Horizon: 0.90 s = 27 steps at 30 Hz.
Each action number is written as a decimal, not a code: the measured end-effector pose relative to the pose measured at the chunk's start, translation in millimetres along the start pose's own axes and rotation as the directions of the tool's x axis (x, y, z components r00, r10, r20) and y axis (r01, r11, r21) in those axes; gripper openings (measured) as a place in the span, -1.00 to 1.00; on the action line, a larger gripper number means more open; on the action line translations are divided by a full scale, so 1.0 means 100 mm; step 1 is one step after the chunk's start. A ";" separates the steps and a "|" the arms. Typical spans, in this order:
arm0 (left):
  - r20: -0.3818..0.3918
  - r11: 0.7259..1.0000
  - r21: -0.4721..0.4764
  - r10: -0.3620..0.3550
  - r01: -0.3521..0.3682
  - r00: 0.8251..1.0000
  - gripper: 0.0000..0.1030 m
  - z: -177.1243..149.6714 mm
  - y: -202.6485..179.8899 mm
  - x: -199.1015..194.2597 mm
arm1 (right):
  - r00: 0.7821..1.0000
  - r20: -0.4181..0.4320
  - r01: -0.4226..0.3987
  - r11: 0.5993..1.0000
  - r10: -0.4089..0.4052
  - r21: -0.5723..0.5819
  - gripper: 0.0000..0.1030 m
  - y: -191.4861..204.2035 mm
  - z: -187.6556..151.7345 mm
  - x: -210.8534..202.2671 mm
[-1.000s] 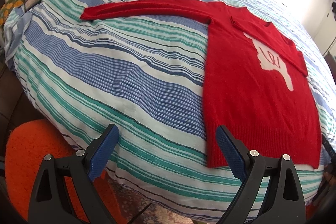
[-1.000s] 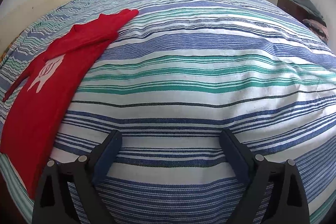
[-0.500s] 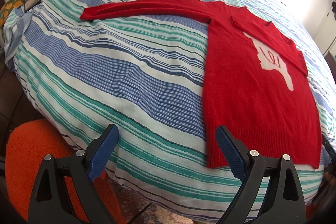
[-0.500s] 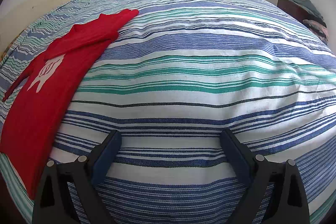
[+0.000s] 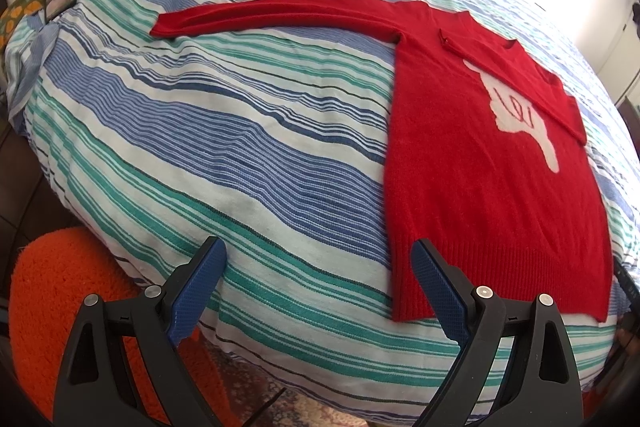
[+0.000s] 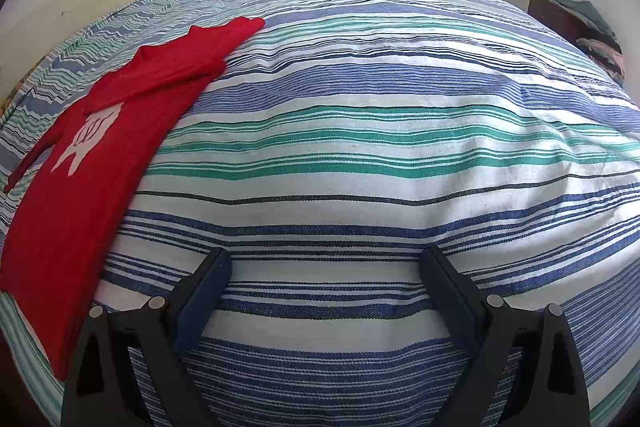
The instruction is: Fold small clothes
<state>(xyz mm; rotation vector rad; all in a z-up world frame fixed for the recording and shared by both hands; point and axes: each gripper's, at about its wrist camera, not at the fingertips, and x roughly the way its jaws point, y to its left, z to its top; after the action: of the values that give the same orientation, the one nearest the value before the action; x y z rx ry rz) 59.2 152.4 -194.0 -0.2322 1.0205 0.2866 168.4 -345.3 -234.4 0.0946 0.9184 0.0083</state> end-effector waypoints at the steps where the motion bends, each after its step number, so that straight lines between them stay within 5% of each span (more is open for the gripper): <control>1: -0.001 1.000 0.001 0.001 -0.001 1.000 0.83 0.00 -0.01 0.01 | 1.000 0.000 0.000 1.000 0.000 0.000 0.83 0.00 0.00 0.00; 8: -0.016 1.000 0.001 -0.011 0.011 1.000 0.83 0.02 -0.01 0.01 | 1.000 0.000 0.000 1.000 0.000 -0.001 0.84 0.00 0.00 0.00; 12: 0.007 0.985 -0.129 -0.117 0.117 0.993 0.83 0.34 0.36 -0.14 | 1.000 -0.004 0.001 1.000 -0.001 -0.002 0.84 0.00 0.00 0.01; 19: 0.156 0.841 -0.467 -0.225 0.272 0.962 0.83 1.39 1.54 0.12 | 1.000 -0.004 0.001 1.000 -0.001 -0.008 0.86 -0.01 0.01 0.04; 24: 0.095 0.739 -0.635 -0.216 0.226 0.972 0.64 1.74 2.11 0.86 | 1.000 -0.009 0.009 1.000 -0.009 -0.017 0.88 -0.01 0.03 0.06; 27: 0.064 0.734 -0.651 -0.198 0.192 0.978 0.64 1.88 2.21 1.13 | 1.000 -0.010 0.012 1.000 -0.013 -0.019 0.89 -0.01 0.02 0.06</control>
<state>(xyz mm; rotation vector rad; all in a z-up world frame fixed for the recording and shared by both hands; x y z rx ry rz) 189.8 434.5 -208.8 -0.9829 0.8609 0.4474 173.3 -345.9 -237.7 0.0717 0.9287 0.0057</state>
